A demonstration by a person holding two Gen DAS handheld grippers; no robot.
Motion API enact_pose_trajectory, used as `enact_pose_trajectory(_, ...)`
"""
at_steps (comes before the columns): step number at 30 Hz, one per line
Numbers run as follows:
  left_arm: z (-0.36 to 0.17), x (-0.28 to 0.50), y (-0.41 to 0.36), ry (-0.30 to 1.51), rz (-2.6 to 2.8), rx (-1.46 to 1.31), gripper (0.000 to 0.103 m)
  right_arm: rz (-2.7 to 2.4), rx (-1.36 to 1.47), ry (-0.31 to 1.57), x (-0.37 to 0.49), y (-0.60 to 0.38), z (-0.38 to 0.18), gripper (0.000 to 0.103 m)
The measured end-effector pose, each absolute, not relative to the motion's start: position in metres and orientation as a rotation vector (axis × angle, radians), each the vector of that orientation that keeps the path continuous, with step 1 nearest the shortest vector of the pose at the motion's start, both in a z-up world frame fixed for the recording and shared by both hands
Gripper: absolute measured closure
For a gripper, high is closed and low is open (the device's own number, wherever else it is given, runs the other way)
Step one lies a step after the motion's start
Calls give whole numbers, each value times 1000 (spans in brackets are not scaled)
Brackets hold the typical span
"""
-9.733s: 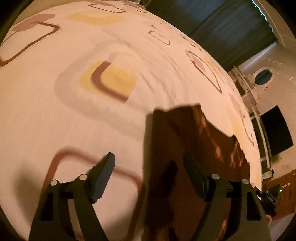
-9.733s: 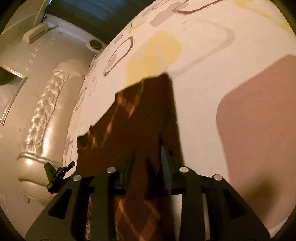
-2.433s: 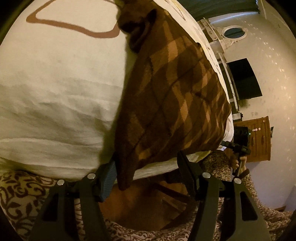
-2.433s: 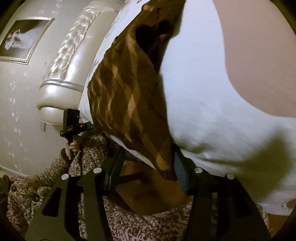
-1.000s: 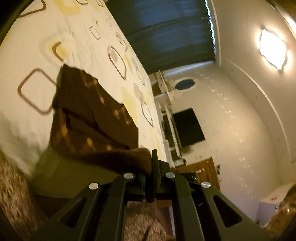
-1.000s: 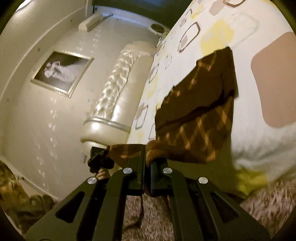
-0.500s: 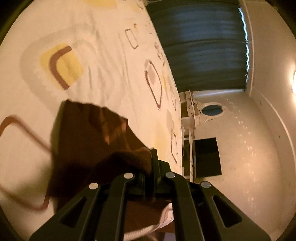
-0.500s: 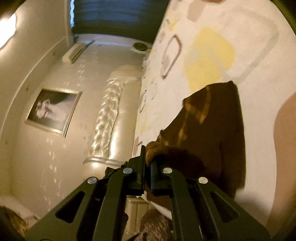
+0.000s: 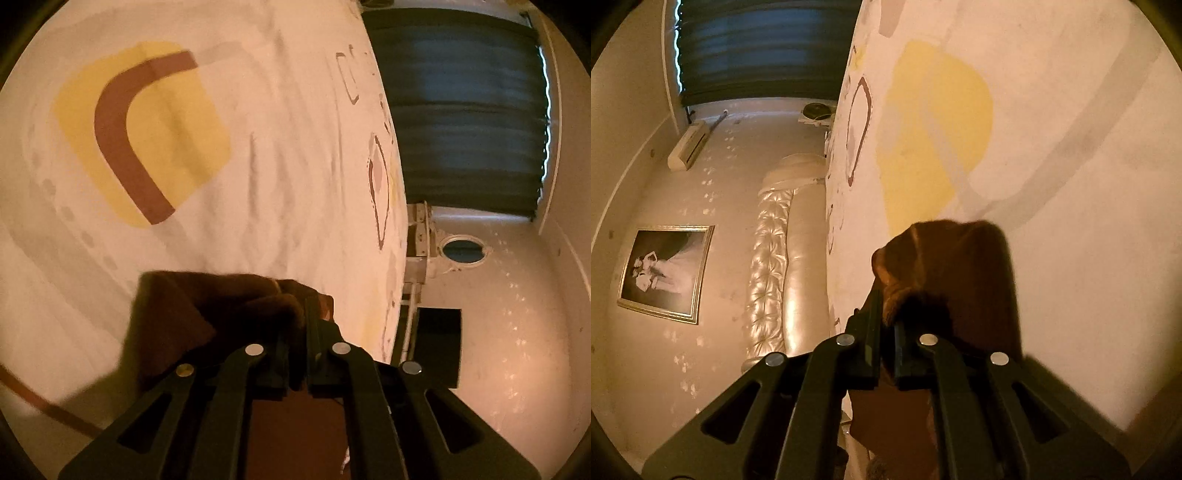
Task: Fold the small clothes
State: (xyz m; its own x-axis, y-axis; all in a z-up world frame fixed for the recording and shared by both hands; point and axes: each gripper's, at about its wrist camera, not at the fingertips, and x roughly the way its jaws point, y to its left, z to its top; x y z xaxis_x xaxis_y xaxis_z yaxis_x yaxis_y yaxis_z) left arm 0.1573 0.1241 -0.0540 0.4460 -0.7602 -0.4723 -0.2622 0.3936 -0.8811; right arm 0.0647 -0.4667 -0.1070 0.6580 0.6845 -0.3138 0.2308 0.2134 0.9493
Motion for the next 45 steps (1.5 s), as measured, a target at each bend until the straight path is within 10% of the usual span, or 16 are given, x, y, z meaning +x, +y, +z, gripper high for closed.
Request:
enact_pose_trajectory(5, -50, 152, 134, 1062, -427, -1201, 69, 344, 1379, 827, 73, -470, -112, 85)
enact_pose_trajectory(8, -49, 152, 143, 1041, -401, -1191, 69, 316, 1431, 759, 74, -480, -114, 68)
enact_pose_trajectory(18, -48, 125, 163, 1083, -359, -1086, 69, 240, 1316, 769, 53, -484, -97, 58)
enact_pose_trajectory(26, -34, 48, 179, 1113, -413, -916, 34, 177, 1150, 902, -18, -478, -84, 53)
enact_pose_trajectory(42, -41, -6, 142, 1157, -461, -957, 26, 344, 1102, 1015, -39, -403, -89, 53)
enact_pose_trajectory(45, -39, -8, 131, 1179, -460, -913, 45, 337, 1060, 1038, -38, -392, -88, 71)
